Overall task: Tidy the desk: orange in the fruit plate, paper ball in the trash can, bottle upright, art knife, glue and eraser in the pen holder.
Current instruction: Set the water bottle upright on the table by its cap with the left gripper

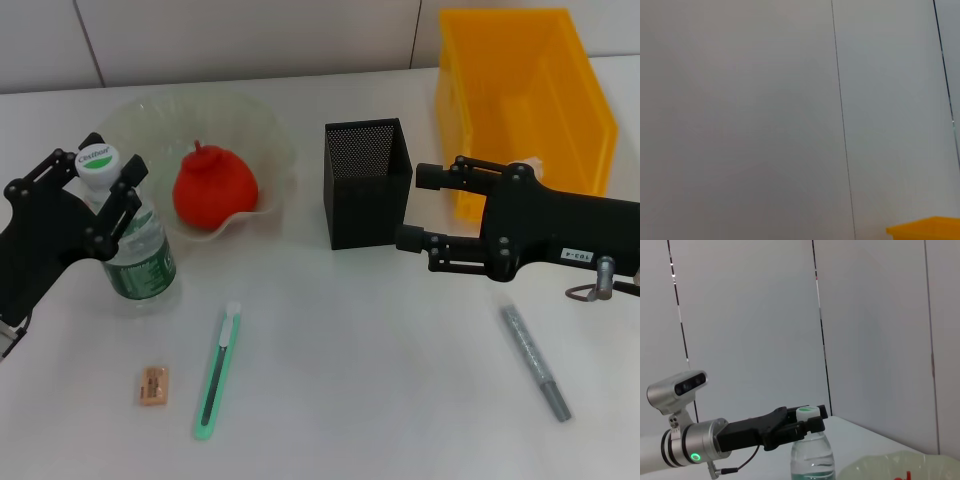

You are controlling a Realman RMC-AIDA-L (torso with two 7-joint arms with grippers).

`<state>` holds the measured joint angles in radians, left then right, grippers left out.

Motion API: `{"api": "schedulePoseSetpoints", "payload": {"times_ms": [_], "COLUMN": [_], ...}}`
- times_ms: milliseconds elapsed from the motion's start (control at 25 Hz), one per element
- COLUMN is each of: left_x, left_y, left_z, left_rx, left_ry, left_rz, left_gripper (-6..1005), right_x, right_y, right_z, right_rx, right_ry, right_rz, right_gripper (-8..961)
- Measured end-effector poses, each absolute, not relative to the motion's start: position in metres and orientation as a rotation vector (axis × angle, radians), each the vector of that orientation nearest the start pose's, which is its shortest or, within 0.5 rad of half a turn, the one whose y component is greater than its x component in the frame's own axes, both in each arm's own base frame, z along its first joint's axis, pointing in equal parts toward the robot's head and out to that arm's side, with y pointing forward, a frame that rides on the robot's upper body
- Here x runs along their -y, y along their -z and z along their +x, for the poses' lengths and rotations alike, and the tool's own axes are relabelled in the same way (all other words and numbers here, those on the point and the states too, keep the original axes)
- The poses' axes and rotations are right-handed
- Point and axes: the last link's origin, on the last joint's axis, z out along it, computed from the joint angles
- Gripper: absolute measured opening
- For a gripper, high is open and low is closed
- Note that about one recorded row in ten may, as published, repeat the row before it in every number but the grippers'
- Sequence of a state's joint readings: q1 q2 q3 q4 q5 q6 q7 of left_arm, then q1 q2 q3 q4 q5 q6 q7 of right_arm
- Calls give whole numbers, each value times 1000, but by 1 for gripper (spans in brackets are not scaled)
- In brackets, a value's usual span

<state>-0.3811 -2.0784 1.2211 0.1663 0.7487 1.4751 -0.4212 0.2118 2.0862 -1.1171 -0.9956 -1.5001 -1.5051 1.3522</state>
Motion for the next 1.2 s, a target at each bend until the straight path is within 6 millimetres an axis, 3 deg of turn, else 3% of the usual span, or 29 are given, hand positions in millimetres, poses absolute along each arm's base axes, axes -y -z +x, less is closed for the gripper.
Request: {"api": "schedulePoseSetpoints", "payload": {"times_ms": [1200], "left_x": [-296], "left_y": [23], "left_z": [-294], "left_rx": [275], "left_ry": [945], "left_rz": [-2015], "left_gripper": [451], "right_x": [-291], "right_y": [-20], "right_z": [238], "right_rx": [-377], "right_ry": [-923], "right_rz": [-2599], "right_gripper": [769]}}
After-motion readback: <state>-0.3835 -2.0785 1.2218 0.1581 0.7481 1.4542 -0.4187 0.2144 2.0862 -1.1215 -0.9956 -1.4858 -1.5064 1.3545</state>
